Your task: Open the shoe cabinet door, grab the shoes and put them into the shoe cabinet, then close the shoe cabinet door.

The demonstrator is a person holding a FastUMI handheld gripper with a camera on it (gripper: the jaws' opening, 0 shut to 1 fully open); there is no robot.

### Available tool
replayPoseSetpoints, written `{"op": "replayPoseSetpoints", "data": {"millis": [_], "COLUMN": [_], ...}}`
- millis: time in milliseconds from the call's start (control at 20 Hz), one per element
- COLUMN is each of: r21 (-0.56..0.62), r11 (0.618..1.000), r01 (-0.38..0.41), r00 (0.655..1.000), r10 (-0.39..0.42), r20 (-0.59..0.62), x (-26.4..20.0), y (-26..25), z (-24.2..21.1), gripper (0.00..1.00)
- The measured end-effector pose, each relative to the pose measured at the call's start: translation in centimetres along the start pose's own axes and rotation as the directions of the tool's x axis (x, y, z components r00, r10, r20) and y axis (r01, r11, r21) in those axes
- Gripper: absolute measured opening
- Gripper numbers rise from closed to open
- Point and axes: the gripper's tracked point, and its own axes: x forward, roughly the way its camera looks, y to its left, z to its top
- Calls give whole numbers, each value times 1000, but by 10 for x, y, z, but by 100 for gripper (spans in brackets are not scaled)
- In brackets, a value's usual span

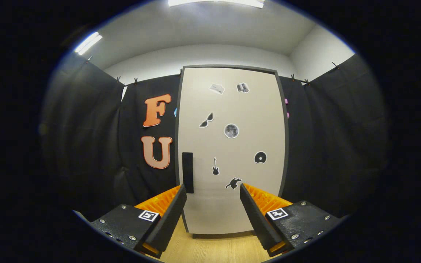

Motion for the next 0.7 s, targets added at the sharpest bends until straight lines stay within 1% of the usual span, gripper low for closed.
{"op": "replayPoseSetpoints", "data": {"millis": [150,250,450,550,700], "r21": [19,26,11,-7,-3], "r11": [999,997,995,996,997], "r01": [43,68,104,93,77], "r00": [999,996,994,995,995], "r10": [-43,-67,-104,-93,-77], "r20": [-14,-56,-39,-43,-61], "x": [-31,-49,-70,-75,-77], "y": [-15,-26,-36,-32,-25], "z": [-12,-24,-21,-24,-31], "gripper": [92,92,92,92,92]}}
